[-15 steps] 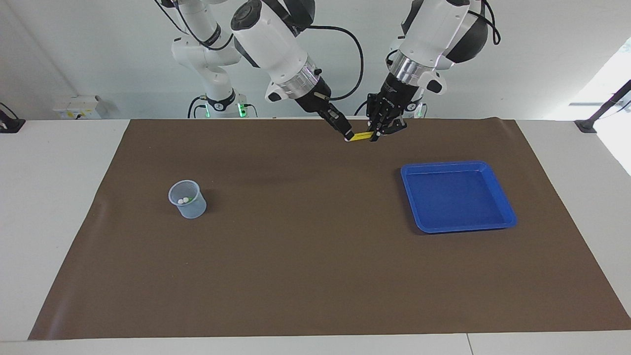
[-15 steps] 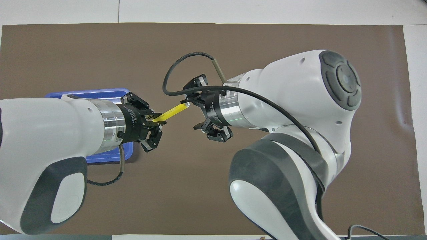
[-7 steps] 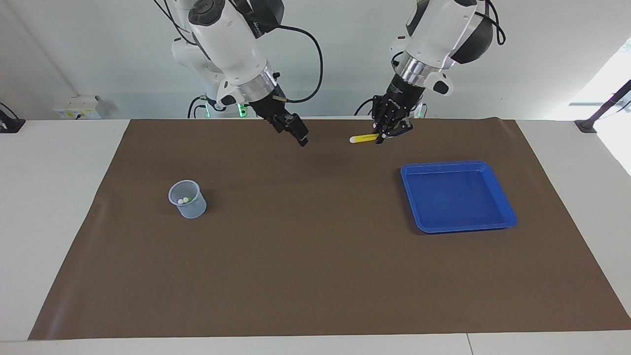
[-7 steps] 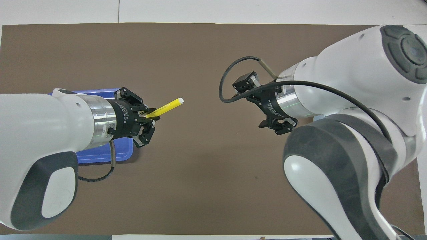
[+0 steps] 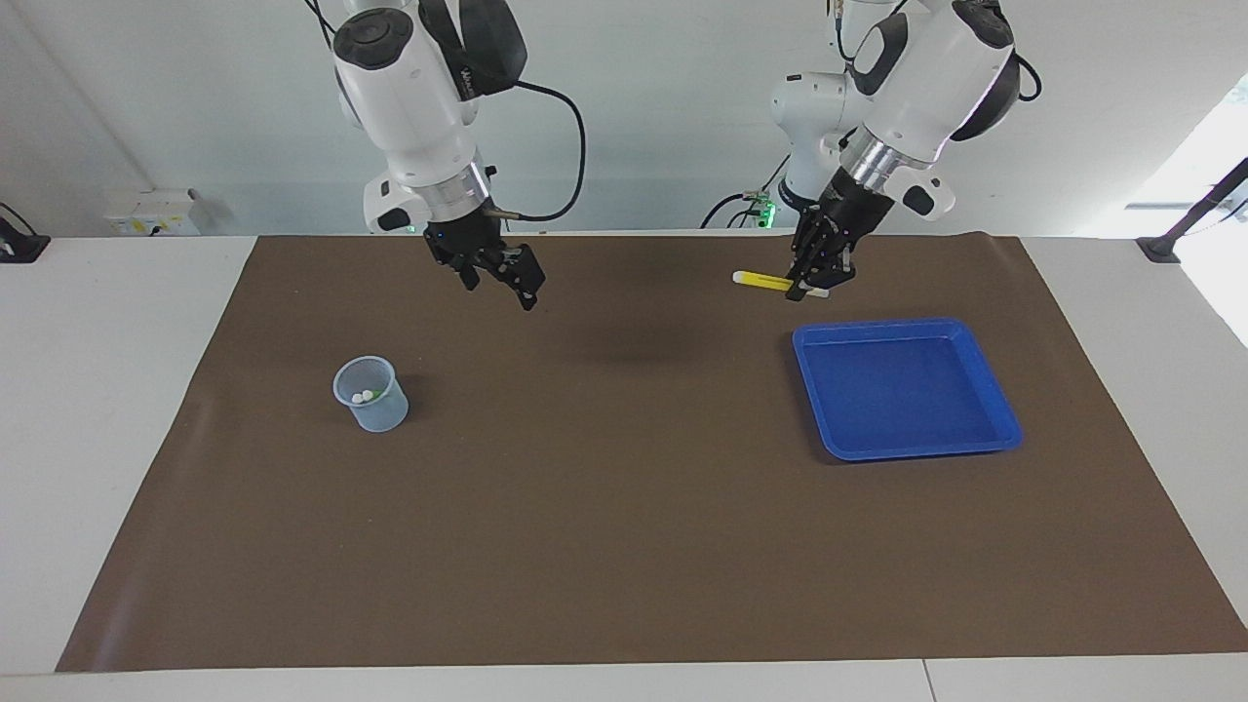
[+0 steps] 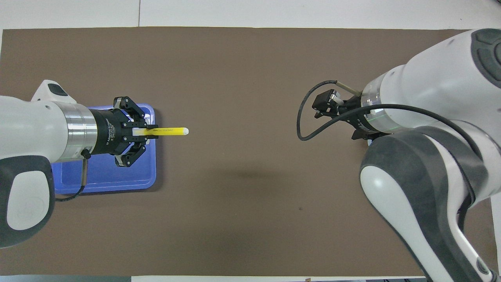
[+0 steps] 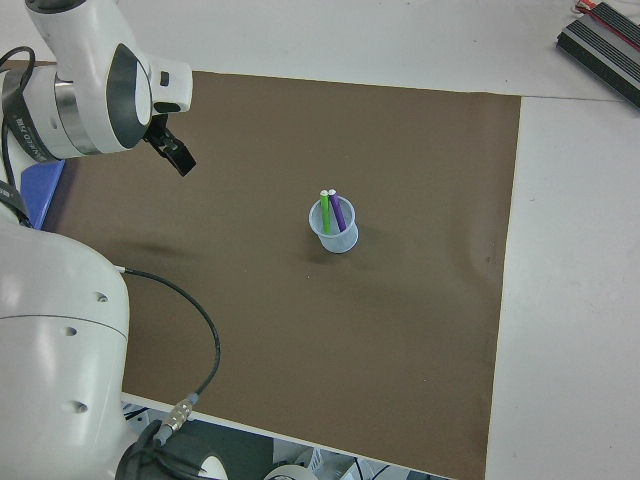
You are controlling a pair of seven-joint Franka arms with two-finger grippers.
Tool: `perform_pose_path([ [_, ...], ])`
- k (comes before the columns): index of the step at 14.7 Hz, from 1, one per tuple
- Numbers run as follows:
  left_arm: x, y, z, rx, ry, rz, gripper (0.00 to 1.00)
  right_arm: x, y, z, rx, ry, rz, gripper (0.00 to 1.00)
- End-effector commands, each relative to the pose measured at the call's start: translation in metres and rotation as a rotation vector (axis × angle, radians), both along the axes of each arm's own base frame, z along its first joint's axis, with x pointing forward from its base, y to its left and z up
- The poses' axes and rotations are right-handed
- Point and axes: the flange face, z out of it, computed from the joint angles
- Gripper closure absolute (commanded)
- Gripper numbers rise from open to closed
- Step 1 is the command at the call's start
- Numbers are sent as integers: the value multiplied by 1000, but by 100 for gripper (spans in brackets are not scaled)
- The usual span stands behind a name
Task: Right arm passes pens to left for tray arrangement
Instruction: 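Lower the yellow pen into the blue tray and open the left gripper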
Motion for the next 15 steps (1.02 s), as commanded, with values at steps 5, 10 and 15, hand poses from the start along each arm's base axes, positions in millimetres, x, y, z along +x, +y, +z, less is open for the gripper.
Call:
perform_pose_path([
  [5, 26, 72, -69, 32, -68, -540, 100, 13, -115, 8, -83, -65, 253, 0],
  [10, 60, 114, -138, 125, -75, -919, 100, 9, -183, 21, -144, -83, 400, 0],
  [15, 90, 129, -180, 200, -105, -1190, 100, -4, -193, 40, -207, -70, 454, 0],
])
